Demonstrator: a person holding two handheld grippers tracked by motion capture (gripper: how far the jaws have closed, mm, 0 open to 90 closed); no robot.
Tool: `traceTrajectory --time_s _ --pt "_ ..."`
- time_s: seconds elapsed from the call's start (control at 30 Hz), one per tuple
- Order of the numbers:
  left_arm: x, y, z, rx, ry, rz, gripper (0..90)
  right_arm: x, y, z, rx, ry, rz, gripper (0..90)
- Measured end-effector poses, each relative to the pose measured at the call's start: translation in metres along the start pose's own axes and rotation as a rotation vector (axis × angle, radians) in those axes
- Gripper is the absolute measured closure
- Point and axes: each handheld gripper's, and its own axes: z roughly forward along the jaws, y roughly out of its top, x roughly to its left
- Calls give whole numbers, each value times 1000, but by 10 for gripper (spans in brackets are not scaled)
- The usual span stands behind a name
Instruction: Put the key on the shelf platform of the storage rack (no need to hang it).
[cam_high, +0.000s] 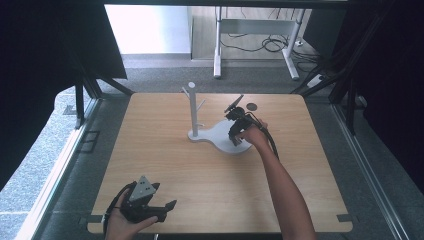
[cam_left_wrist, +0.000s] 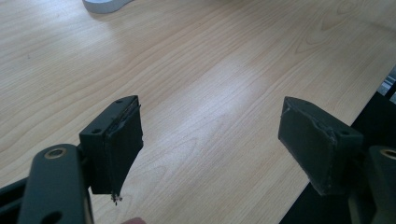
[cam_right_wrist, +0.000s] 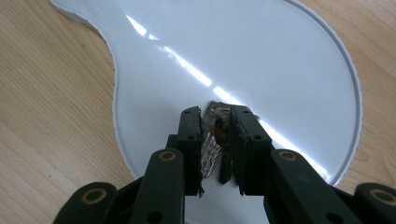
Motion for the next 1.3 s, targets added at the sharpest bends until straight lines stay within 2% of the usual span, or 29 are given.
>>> traceTrajectory --time_s 0.17,0.43,0.53,0.67,0.77,0.9,1.07,1.17,1.2,1.3 --pt "0 0 0 0 0 1 223 -1 -2 -2 0 4 6 714" --pt "-1 1 0 2 0 6 223 -5 -7 -19 -42 9 9 537" --pt "-2 1 0 3 1 7 222 -6 -13 -27 -65 3 24 496" --pt "-2 1 0 4 3 8 222 -7 -19 -34 -78 4 20 461" --pt "-3 2 1 4 4 8 223 -7 -32 -43 -125 22 15 443" --pt "-4 2 1 5 8 9 222 -7 -46 -51 -155 30 0 434" --pt "-3 2 1 8 13 7 222 -10 -64 -62 -192 42 5 435" --pt "-3 2 1 9 13 8 223 -11 -73 -66 -199 45 1 435" --pt "-3 2 1 8 14 8 222 -11 -82 -68 -196 43 -8 433" --pt "-3 2 0 8 18 5 222 -10 -96 -70 -197 47 -15 429"
